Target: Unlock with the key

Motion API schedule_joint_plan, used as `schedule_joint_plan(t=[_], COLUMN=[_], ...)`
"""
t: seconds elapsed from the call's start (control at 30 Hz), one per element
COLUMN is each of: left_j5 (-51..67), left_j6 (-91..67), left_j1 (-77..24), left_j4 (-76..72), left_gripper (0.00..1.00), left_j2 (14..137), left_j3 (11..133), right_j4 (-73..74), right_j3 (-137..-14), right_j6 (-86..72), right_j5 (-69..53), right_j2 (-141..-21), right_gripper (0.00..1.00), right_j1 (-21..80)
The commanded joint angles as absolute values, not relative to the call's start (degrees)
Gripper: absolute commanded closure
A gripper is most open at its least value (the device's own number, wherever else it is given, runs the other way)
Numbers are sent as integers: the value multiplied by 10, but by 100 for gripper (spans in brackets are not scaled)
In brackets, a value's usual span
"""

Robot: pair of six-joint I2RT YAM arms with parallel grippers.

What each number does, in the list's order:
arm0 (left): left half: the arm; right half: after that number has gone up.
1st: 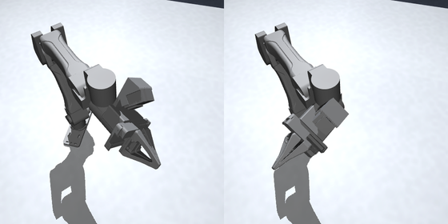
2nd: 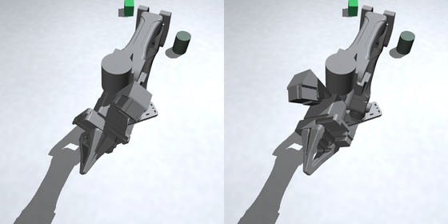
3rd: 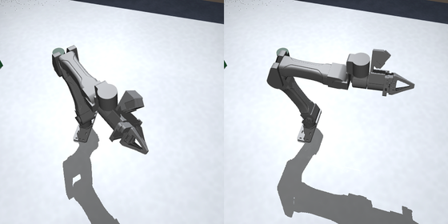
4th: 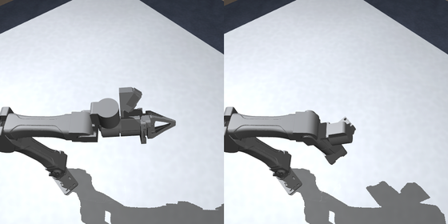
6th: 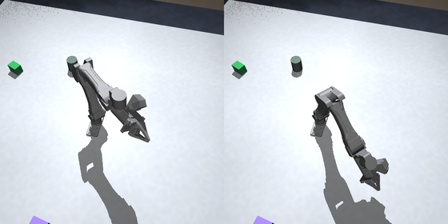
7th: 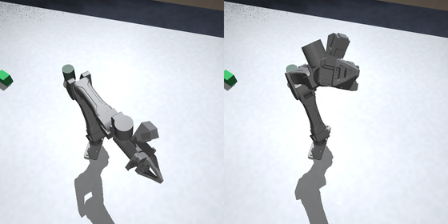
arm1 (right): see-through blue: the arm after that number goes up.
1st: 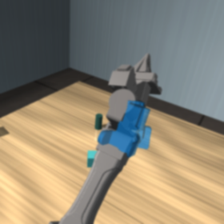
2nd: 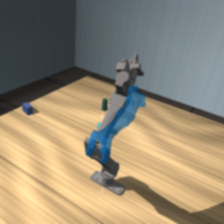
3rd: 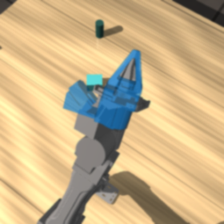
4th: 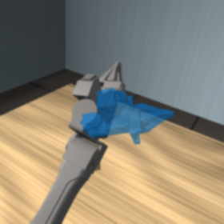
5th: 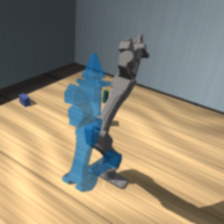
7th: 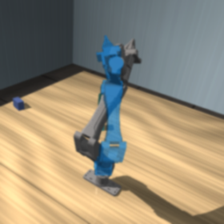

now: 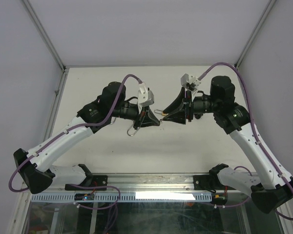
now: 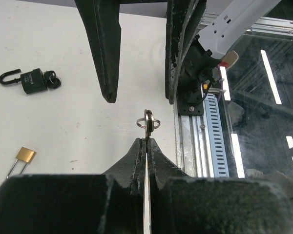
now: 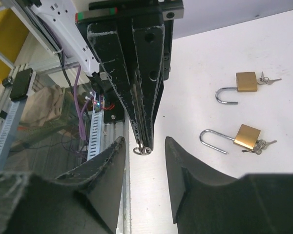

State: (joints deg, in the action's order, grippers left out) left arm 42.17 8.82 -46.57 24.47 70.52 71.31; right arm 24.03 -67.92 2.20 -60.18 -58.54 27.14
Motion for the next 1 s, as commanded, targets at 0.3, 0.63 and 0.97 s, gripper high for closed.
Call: schedule_joint_plan(t=[0.3,0.63,0.97], left_j5=[424,427,421], left_j6=[126,136,142], left_j1=[-475,-479,-484], left_j4=[272,275,275], left_gripper=[100,100,100], left_j2=[719,721,720], left_j3=[761,763,764], right_j4=[326,379,359], right_j3=[-734,-733,-731], right_j6=[212,249,247], right_j5=[-624,-620,-638], right_j2=[-616,-614,-616], right_gripper=[75,78,96], right_j1=[298,298,306])
